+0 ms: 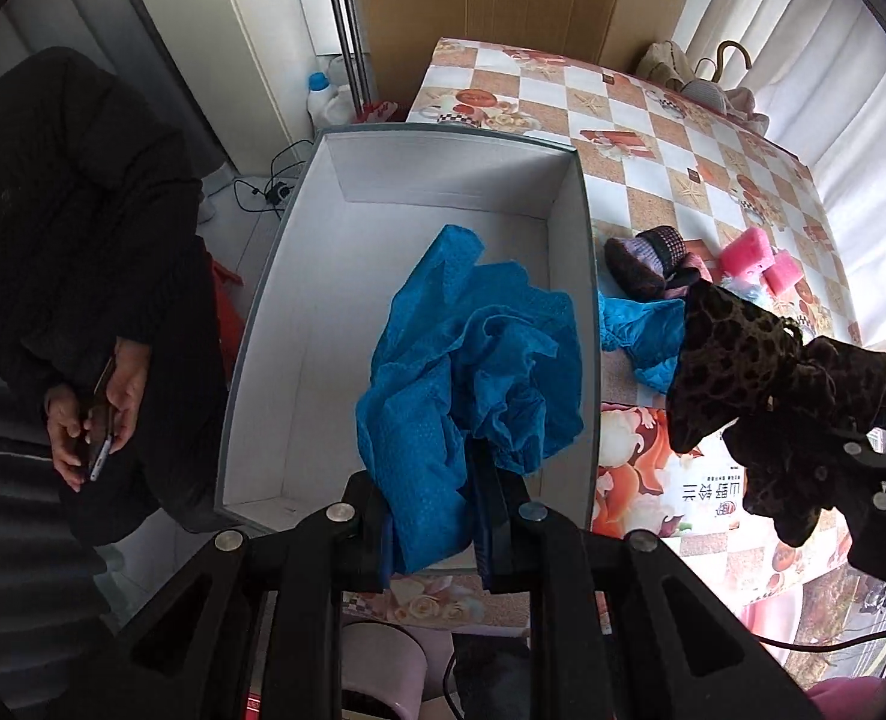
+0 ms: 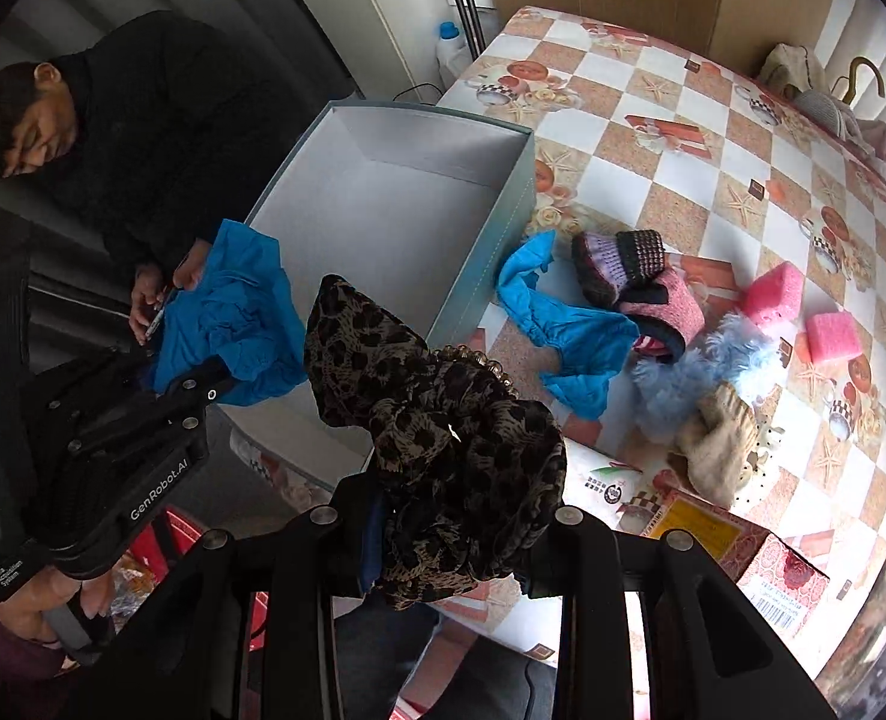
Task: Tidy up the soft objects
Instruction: 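Lower blue cloth into box with left tool while right tool releases scrunchie there, then move both tools back over the table toward remaining items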
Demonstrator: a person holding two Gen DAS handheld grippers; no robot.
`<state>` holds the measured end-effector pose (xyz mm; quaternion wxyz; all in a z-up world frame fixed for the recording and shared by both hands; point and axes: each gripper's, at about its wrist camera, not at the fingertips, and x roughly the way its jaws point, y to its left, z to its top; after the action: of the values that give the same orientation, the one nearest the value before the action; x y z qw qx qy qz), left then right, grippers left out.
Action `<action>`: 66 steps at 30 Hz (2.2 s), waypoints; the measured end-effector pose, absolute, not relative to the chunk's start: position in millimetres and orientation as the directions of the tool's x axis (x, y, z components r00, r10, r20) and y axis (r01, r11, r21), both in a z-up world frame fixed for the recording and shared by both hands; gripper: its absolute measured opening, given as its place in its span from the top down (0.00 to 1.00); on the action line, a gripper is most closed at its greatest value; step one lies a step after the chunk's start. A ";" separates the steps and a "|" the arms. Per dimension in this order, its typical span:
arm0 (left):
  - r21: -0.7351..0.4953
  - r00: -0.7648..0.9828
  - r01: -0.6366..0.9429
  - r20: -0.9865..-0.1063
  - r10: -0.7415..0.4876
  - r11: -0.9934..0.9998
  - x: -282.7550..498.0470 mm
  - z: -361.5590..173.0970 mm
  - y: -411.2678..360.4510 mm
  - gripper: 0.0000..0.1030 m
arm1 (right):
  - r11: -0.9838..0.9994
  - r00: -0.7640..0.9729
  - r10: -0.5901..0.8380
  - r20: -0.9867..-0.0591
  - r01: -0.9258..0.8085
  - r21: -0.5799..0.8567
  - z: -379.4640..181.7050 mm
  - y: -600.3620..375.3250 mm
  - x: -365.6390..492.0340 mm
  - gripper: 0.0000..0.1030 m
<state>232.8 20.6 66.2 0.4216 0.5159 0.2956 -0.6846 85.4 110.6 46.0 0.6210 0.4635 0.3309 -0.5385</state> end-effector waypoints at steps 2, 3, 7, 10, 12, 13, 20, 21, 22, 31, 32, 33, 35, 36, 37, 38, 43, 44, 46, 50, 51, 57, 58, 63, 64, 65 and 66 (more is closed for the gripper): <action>0.031 -0.104 0.892 -0.957 -0.271 -0.452 242.3 63.0 18.9 0.79 | 0.018 0.204 -0.348 -0.915 0.977 0.211 44.2 104.0 98.1 0.67; 0.029 -0.104 0.895 -0.957 -0.271 -0.445 246.5 61.8 18.4 0.79 | 0.034 0.204 -0.342 -0.917 0.978 0.205 43.7 102.2 104.8 0.67; 0.027 -0.096 0.906 -0.959 -0.266 -0.423 258.2 55.4 16.4 0.79 | 0.068 0.202 -0.321 -0.926 0.979 0.190 41.0 90.7 120.8 0.67; 0.021 -0.092 0.913 -0.962 -0.256 -0.408 264.1 50.3 14.7 0.79 | 0.089 0.196 -0.306 -0.932 0.980 0.177 38.2 84.0 131.3 0.67; 0.018 -0.091 0.916 -0.964 -0.250 -0.400 267.5 47.4 13.4 0.79 | 0.102 0.194 -0.296 -0.935 0.980 0.171 36.6 80.9 137.3 0.67; 0.017 -0.090 0.917 -0.965 -0.247 -0.399 268.8 46.1 11.9 0.79 | 0.107 0.194 -0.292 -0.937 0.980 0.169 35.8 79.1 139.2 0.67; 0.023 -0.074 0.919 -0.971 -0.229 -0.394 270.4 37.6 9.0 0.79 | 0.124 0.189 -0.275 -0.943 0.979 0.161 31.8 69.0 148.6 0.67; 0.024 -0.073 0.918 -0.971 -0.228 -0.396 270.0 37.0 8.6 0.79 | 0.126 0.189 -0.274 -0.943 0.979 0.160 31.4 68.6 149.2 0.67; 0.024 -0.072 0.918 -0.972 -0.226 -0.396 269.7 36.2 8.7 0.79 | 0.127 0.189 -0.272 -0.944 0.979 0.159 30.9 67.6 149.9 0.67; 0.028 -0.062 0.917 -0.975 -0.213 -0.397 268.9 31.3 6.5 0.79 | 0.132 0.193 -0.253 -0.948 0.978 0.164 23.1 63.1 152.5 0.67; 0.028 -0.061 0.917 -0.976 -0.210 -0.397 269.1 30.8 6.2 0.79 | 0.131 0.192 -0.252 -0.949 0.978 0.164 22.2 62.4 152.0 0.67; 0.030 -0.059 0.917 -0.976 -0.209 -0.397 268.9 29.9 5.8 0.79 | 0.131 0.192 -0.249 -0.949 0.978 0.164 20.8 61.7 151.6 0.67; 0.032 -0.054 0.916 -0.977 -0.204 -0.399 267.1 27.6 4.6 0.79 | 0.128 0.194 -0.243 -0.950 0.978 0.167 18.2 59.7 151.2 0.67; 0.034 -0.053 0.915 -0.978 -0.204 -0.401 266.7 27.0 4.0 0.79 | 0.125 0.196 -0.239 -0.951 0.977 0.170 16.7 58.4 151.0 0.67; 0.036 -0.051 0.915 -0.978 -0.203 -0.403 266.8 26.7 3.9 0.79 | 0.123 0.198 -0.236 -0.951 0.977 0.173 15.7 57.3 150.8 0.67; 0.037 -0.050 0.914 -0.978 -0.203 -0.404 266.5 26.2 3.7 0.79 | 0.122 0.199 -0.234 -0.952 0.977 0.174 14.8 56.4 150.8 0.67; 0.048 -0.038 0.912 -0.979 -0.200 -0.408 266.2 22.9 2.1 0.79 | 0.126 0.195 -0.226 -0.954 0.977 0.170 9.7 51.1 153.5 0.67; 0.048 -0.037 0.912 -0.979 -0.198 -0.407 265.9 22.1 1.6 0.79 | 0.126 0.195 -0.226 -0.954 0.977 0.170 9.3 50.2 153.6 0.67; 0.049 -0.036 0.912 -0.980 -0.198 -0.408 265.5 21.5 0.8 0.77 | 0.126 0.198 -0.226 -0.954 0.977 0.173 7.9 48.4 153.7 0.67; 0.040 -0.055 0.904 -0.977 -0.208 -0.425 264.4 24.9 2.4 0.70 | 0.126 0.216 -0.233 -0.948 0.973 0.191 8.7 46.9 153.0 0.67; 0.043 -0.055 0.902 -0.975 -0.214 -0.429 263.5 26.1 3.2 0.59 | 0.128 0.220 -0.233 -0.947 0.972 0.195 8.8 46.8 152.9 0.67; 0.065 -0.046 0.902 -0.968 -0.246 -0.427 260.9 31.1 5.1 0.18 | 0.134 0.242 -0.251 -0.937 0.968 0.214 13.3 48.1 151.2 0.29; 0.045 -0.063 0.899 -0.971 -0.231 -0.436 260.2 30.5 4.1 0.14 | 0.130 0.240 -0.258 -0.936 0.969 0.212 15.3 47.9 150.4 0.19; -0.016 -0.115 0.898 -0.973 -0.200 -0.439 254.9 36.5 -0.9 0.08 | 0.092 0.207 -0.292 -0.934 0.978 0.188 27.9 51.8 137.2 0.01; -0.029 -0.136 0.896 -0.968 -0.211 -0.444 251.3 43.0 -1.8 0.08 | 0.079 0.206 -0.291 -0.934 0.978 0.191 30.7 53.1 130.8 0.01; -0.045 -0.162 0.889 -0.962 -0.221 -0.455 245.4 50.6 -2.9 0.08 | 0.065 0.205 -0.292 -0.934 0.979 0.194 33.3 54.7 123.4 0.01; -0.062 -0.191 0.878 -0.955 -0.228 -0.474 237.4 58.7 -4.3 0.07 | 0.043 0.201 -0.298 -0.933 0.979 0.197 37.5 56.8 112.0 0.01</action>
<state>237.4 -4.3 58.7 0.3954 0.4983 0.3264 -0.6991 112.0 56.8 37.5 0.6213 0.4631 0.3680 -0.5139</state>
